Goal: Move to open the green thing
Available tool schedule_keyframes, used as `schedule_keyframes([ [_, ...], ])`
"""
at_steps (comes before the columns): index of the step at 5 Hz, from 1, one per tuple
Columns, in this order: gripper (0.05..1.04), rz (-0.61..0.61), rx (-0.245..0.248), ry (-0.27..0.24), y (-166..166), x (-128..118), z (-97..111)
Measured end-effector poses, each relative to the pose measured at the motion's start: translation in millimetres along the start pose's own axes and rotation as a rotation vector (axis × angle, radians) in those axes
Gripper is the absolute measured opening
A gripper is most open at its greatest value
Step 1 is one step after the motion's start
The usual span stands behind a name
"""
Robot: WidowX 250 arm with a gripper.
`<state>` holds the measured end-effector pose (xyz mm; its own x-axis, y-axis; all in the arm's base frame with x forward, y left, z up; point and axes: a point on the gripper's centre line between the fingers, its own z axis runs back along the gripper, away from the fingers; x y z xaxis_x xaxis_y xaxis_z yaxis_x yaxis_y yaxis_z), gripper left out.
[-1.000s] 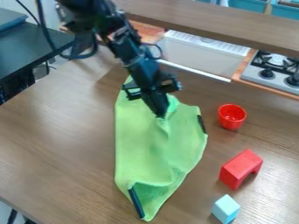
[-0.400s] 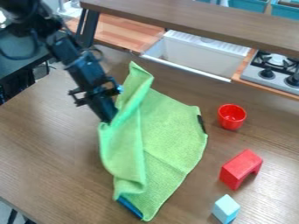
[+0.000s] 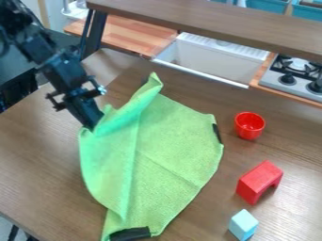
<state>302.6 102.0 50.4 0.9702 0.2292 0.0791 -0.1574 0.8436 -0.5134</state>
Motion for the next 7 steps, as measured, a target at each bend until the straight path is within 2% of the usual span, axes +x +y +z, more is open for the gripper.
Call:
schedule_keyframes([
  [1, 0.055, 0.022, -0.031, -0.006, 3.2, -5.0, 11.0],
  [2, 0.055, 0.071, -0.091, -0.021, 9.4, -11.0, 20.6],
  [3, 0.055, 0.13, -0.154, -0.06, 11.6, -13.7, 24.6],
  [4, 0.055, 0.155, -0.15, -0.071, 16.0, -14.6, 24.5],
  [5, 0.055, 0.205, -0.058, -0.088, 28.2, -19.0, 19.2],
  [6, 0.055, 0.154, 0.125, -0.166, 19.5, -18.3, 26.1],
  [7, 0.055, 0.081, 0.285, -0.213, 10.0, -20.1, 29.3],
])
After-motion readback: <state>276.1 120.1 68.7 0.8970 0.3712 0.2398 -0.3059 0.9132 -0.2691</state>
